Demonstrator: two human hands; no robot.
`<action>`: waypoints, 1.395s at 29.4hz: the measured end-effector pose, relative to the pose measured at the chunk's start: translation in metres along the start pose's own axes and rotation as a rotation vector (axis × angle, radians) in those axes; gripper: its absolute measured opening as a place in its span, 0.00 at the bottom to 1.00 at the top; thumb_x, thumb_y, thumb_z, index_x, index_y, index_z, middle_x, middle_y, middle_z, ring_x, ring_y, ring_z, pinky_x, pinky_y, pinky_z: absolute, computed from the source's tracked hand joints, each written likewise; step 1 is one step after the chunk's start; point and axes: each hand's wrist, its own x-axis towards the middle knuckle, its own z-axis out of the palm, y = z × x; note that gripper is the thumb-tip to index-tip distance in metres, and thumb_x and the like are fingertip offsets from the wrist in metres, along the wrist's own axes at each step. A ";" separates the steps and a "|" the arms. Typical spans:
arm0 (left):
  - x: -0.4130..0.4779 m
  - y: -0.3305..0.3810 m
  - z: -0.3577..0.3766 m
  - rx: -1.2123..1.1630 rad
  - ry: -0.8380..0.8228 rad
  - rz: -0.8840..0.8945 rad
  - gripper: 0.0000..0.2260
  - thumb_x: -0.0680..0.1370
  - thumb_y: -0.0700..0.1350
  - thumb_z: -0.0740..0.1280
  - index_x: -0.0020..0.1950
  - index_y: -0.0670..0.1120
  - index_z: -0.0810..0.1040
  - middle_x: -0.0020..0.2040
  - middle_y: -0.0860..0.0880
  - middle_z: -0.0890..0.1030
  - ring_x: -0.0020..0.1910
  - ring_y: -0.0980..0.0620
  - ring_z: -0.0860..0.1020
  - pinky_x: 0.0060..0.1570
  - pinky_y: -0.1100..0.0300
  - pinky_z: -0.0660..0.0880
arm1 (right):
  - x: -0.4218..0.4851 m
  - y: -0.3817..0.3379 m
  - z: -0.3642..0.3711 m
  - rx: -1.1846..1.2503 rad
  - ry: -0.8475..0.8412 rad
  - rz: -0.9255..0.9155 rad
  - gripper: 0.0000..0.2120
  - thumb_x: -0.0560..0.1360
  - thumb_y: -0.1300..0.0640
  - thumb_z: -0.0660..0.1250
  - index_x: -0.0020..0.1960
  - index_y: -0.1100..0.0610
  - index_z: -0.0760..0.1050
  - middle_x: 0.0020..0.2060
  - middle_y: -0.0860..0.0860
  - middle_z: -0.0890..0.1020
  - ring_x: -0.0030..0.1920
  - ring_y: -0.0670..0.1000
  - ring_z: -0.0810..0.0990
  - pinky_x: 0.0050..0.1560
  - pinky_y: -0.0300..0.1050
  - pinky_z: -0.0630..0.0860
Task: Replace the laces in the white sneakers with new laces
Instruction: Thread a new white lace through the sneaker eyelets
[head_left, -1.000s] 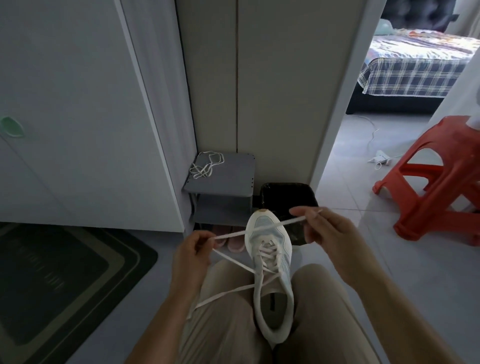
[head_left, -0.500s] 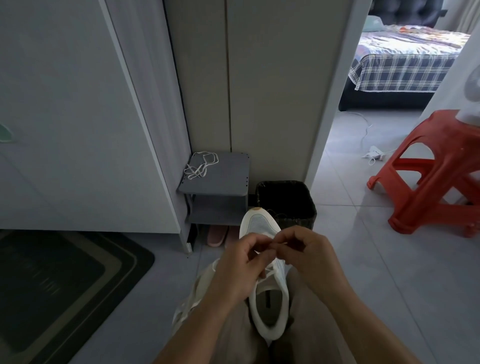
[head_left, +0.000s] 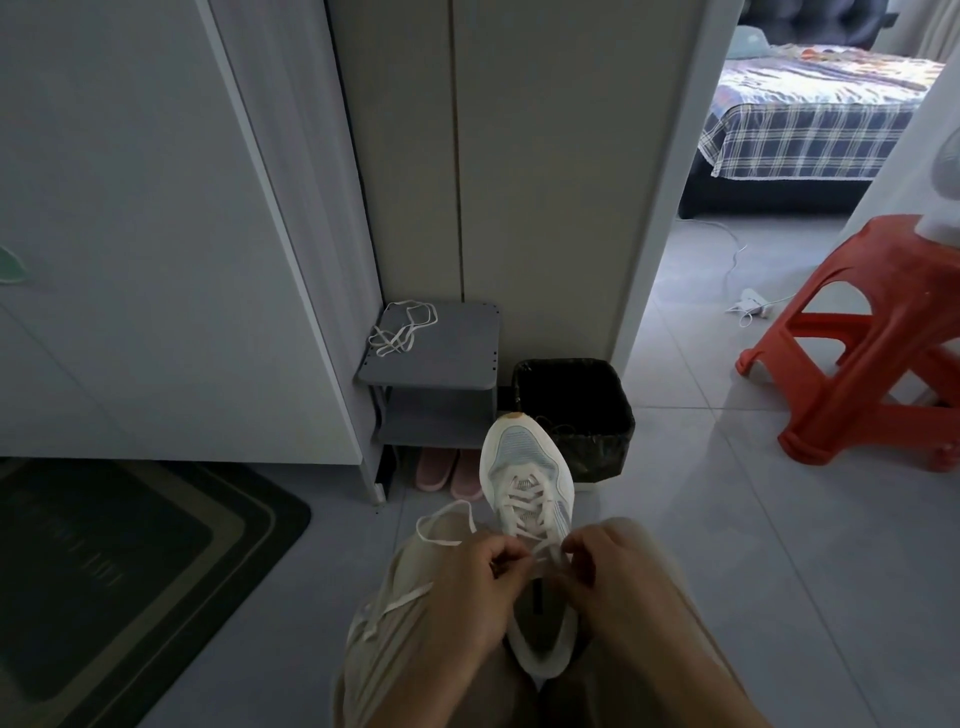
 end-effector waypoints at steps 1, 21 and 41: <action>-0.001 -0.004 0.005 0.042 0.025 0.029 0.07 0.73 0.43 0.70 0.39 0.54 0.78 0.36 0.58 0.77 0.38 0.66 0.76 0.39 0.69 0.71 | 0.001 0.004 0.005 0.016 0.008 0.035 0.19 0.77 0.56 0.55 0.54 0.70 0.76 0.45 0.67 0.77 0.52 0.61 0.76 0.57 0.49 0.69; 0.009 -0.009 0.042 0.078 0.140 0.106 0.03 0.74 0.44 0.69 0.44 0.45 0.82 0.41 0.58 0.73 0.43 0.57 0.75 0.44 0.62 0.73 | -0.002 0.015 -0.012 0.258 0.010 0.001 0.06 0.72 0.54 0.70 0.39 0.44 0.77 0.38 0.43 0.80 0.39 0.40 0.77 0.39 0.29 0.71; 0.020 -0.046 -0.039 0.148 0.313 0.015 0.08 0.76 0.37 0.65 0.51 0.50 0.76 0.48 0.53 0.75 0.41 0.61 0.73 0.37 0.72 0.68 | 0.018 0.161 -0.110 0.349 0.280 0.679 0.08 0.75 0.66 0.64 0.42 0.71 0.75 0.31 0.58 0.76 0.35 0.58 0.72 0.38 0.47 0.69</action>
